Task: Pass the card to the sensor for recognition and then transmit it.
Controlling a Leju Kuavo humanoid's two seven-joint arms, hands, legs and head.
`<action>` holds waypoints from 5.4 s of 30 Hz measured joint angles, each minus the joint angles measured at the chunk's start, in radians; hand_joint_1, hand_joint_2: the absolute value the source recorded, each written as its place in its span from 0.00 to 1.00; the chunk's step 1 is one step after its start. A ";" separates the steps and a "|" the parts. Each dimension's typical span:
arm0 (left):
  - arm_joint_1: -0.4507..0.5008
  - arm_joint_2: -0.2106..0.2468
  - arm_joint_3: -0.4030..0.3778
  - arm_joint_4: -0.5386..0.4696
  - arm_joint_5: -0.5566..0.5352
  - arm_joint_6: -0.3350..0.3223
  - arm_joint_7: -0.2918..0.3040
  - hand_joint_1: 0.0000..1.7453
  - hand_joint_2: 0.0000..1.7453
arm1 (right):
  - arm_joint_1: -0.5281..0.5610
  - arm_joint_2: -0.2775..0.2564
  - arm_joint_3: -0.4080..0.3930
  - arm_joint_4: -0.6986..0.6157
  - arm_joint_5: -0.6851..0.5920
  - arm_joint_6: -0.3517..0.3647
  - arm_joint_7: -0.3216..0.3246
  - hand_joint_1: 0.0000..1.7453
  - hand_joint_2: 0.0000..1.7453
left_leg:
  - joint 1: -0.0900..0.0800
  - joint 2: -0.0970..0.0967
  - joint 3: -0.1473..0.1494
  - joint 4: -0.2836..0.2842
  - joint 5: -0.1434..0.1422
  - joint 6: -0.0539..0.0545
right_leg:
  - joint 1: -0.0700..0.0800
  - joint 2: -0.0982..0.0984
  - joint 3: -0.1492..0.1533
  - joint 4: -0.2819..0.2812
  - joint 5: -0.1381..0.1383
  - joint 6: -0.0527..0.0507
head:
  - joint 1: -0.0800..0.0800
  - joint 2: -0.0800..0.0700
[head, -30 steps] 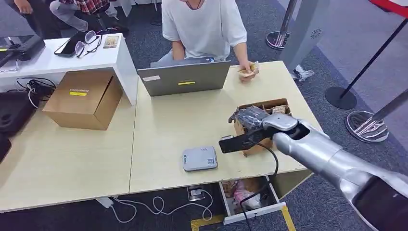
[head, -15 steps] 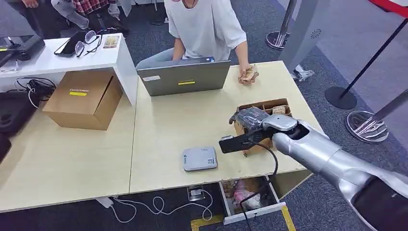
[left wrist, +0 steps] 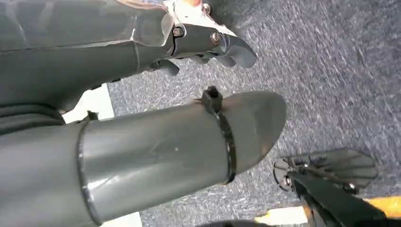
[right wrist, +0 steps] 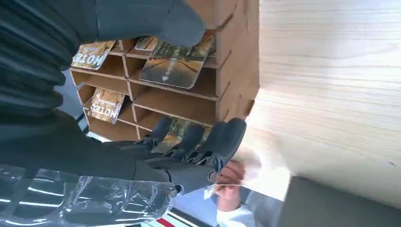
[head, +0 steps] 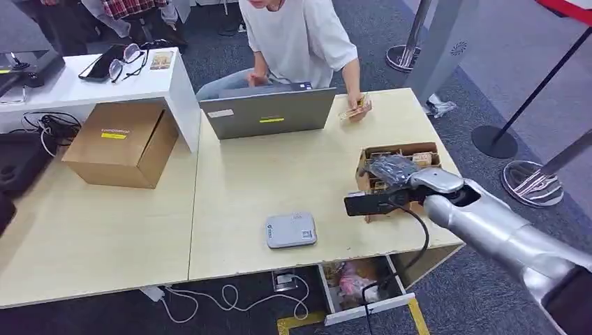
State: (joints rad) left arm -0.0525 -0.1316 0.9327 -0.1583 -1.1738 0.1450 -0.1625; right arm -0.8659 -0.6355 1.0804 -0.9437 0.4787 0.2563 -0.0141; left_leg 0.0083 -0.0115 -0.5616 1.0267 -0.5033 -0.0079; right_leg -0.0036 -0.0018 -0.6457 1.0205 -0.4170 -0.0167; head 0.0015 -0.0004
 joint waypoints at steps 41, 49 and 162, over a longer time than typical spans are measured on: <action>-0.001 -0.007 0.015 0.000 0.013 -0.027 -0.004 0.00 0.00 | 0.026 -0.040 -0.121 -0.050 0.039 0.018 -0.020 0.41 1.00 | 0.000 0.000 -0.001 0.000 -0.001 0.001 | 0.000 0.000 0.000 0.000 -0.001 0.002 | 0.000 0.000; 0.000 0.016 0.016 0.000 0.010 -0.074 -0.004 0.00 0.00 | 0.016 -0.033 -0.121 -0.044 0.042 0.025 -0.020 0.41 1.00 | 0.000 0.000 -0.001 0.000 -0.001 0.001 | 0.000 0.000 0.000 0.000 -0.002 0.002 | 0.000 0.000; 0.003 0.021 0.019 0.000 -0.008 -0.083 -0.010 0.00 0.00 | 0.215 -0.154 -0.243 -0.228 0.036 0.011 0.014 0.38 1.00 | 0.000 0.001 -0.001 0.000 -0.003 0.004 | 0.000 0.001 -0.001 -0.001 -0.004 0.005 | 0.000 0.000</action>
State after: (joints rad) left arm -0.0494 -0.1110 0.9514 -0.1583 -1.1814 0.0622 -0.1720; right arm -0.6511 -0.7893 0.8373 -1.1719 0.5146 0.2678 -0.0004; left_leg 0.0082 -0.0109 -0.5631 1.0266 -0.5066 -0.0042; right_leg -0.0039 -0.0012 -0.6462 1.0198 -0.4206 -0.0120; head 0.0011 -0.0004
